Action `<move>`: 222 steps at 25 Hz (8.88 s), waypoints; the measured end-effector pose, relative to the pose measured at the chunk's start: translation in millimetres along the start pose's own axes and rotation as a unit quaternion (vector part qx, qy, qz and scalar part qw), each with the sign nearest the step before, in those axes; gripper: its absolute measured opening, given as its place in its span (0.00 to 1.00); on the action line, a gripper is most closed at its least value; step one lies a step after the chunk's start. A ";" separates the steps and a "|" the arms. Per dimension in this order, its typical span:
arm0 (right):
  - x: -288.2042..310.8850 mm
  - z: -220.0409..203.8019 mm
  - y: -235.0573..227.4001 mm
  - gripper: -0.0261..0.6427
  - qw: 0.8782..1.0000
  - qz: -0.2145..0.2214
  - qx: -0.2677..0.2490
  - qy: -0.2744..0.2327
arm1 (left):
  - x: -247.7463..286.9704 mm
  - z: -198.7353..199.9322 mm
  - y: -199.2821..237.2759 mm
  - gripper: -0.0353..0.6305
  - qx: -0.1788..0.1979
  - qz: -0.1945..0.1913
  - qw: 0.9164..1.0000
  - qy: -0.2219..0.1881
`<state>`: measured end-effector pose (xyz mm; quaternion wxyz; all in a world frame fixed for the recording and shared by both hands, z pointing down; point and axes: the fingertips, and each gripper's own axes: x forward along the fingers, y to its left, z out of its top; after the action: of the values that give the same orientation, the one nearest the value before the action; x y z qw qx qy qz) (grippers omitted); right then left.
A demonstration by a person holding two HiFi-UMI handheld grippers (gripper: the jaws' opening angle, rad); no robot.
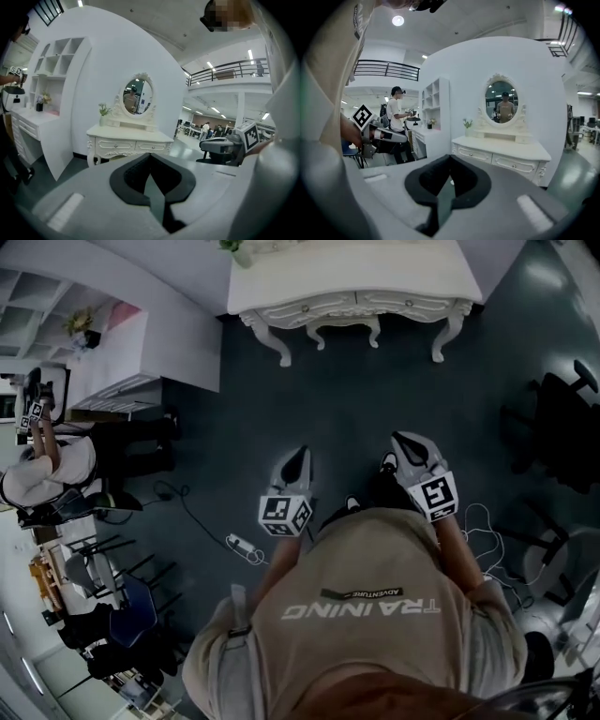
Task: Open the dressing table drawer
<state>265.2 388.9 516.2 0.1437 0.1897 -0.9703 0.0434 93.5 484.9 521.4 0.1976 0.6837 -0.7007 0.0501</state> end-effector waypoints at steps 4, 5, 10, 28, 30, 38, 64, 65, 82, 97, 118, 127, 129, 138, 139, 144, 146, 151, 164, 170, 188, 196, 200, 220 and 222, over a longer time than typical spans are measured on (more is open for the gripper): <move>30.8 17.9 -62.8 0.04 1.000 0.009 0.008 -0.028 | 59.1 47.8 2.5 0.06 0.005 0.027 0.999 -0.030; 35.9 18.4 -75.2 0.04 0.999 0.015 0.016 -0.028 | 71.2 58.3 1.3 0.06 0.009 0.035 0.999 -0.036; 73.9 25.1 -119.9 0.04 0.998 0.046 -0.041 -0.008 | 116.1 100.8 1.3 0.06 0.019 0.056 0.997 -0.058; 239.6 104.4 -147.5 0.04 0.997 0.024 -0.077 0.011 | 231.9 151.4 184.5 0.06 0.004 0.081 0.995 -0.059; 260.3 118.2 -156.7 0.04 0.997 0.003 -0.078 0.007 | 253.5 166.6 203.6 0.06 0.007 0.072 0.995 -0.070; 331.3 109.8 -170.6 0.04 0.999 0.002 -0.017 0.035 | 330.8 187.7 248.5 0.06 0.017 0.044 0.997 -0.056; 540.9 149.1 -377.4 0.04 0.979 0.184 -0.081 0.029 | 596.9 286.4 336.5 0.06 0.018 0.137 0.990 -0.005; 543.8 149.7 -378.7 0.04 0.980 0.183 -0.069 0.029 | 603.0 283.4 341.8 0.06 0.017 0.141 0.990 -0.002; 559.0 215.1 -414.5 0.04 0.999 0.030 -0.043 -0.004 | 688.9 249.8 405.5 0.06 -0.003 0.122 0.992 0.032; 573.1 184.6 -436.3 0.04 0.999 -0.038 0.014 0.036 | 777.2 198.2 468.8 0.29 -0.007 0.121 0.984 0.128; 583.3 157.9 -449.2 0.04 0.996 -0.047 0.031 0.072 | 789.1 192.8 474.8 0.21 0.012 0.140 0.979 0.144; 572.8 149.2 -447.3 0.04 0.996 -0.044 0.034 0.072 | 765.9 182.5 463.0 0.21 0.010 0.153 0.977 0.150; 568.8 146.8 -446.8 0.04 0.996 -0.041 0.035 0.072 | 761.0 180.0 459.6 0.21 0.008 0.155 0.976 0.151; 556.2 138.3 -435.4 0.04 0.997 -0.020 0.029 0.072 | 736.6 167.1 447.8 0.21 0.002 0.166 0.974 0.157; 554.6 138.0 -435.3 0.04 0.997 -0.019 0.028 0.072 | 734.6 165.2 446.3 0.21 -0.001 0.165 0.973 0.158; 549.8 134.5 -433.0 0.04 0.997 -0.018 0.031 0.073 | 727.3 162.7 445.4 0.21 0.004 0.168 0.973 0.160; 548.1 132.8 -431.7 0.04 0.997 -0.017 0.031 0.074 | 724.9 161.2 444.1 0.21 0.002 0.169 0.972 0.160; 542.9 128.0 -427.1 0.04 0.997 -0.012 0.032 0.074 | 718.5 158.8 440.5 0.21 0.001 0.172 0.972 0.159; 528.7 116.0 -419.6 0.04 0.996 -0.010 0.028 0.083 | 711.2 152.8 440.9 0.23 -0.006 0.171 0.973 0.153; 522.2 116.7 -419.7 0.04 0.996 -0.012 0.028 0.080 | 701.4 157.9 438.1 0.27 -0.012 0.168 0.976 0.136; 527.4 131.6 -414.1 0.04 0.998 0.045 0.021 0.035 | 626.7 171.7 405.7 0.27 -0.023 0.159 0.981 0.110; 530.8 139.3 -430.8 0.04 0.998 0.051 0.033 0.013 | 594.4 201.7 361.1 0.06 0.017 0.123 0.989 0.084; 529.8 153.4 -435.2 0.04 0.999 0.038 0.040 0.000 | 585.2 224.7 342.8 0.06 0.030 0.095 0.993 0.063; 522.9 210.2 -418.3 0.04 0.994 -0.008 0.089 -0.055 | 560.6 295.9 336.7 0.06 0.045 0.037 0.998 -0.019; 522.9 210.6 -417.9 0.04 0.994 -0.010 0.090 -0.055 | 558.3 294.7 338.7 0.06 0.046 0.037 0.998 -0.016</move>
<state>-94.7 -212.5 481.9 0.0726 0.2141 -0.9669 0.1183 -291.9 -118.9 511.8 0.1526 0.6663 -0.7257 0.0782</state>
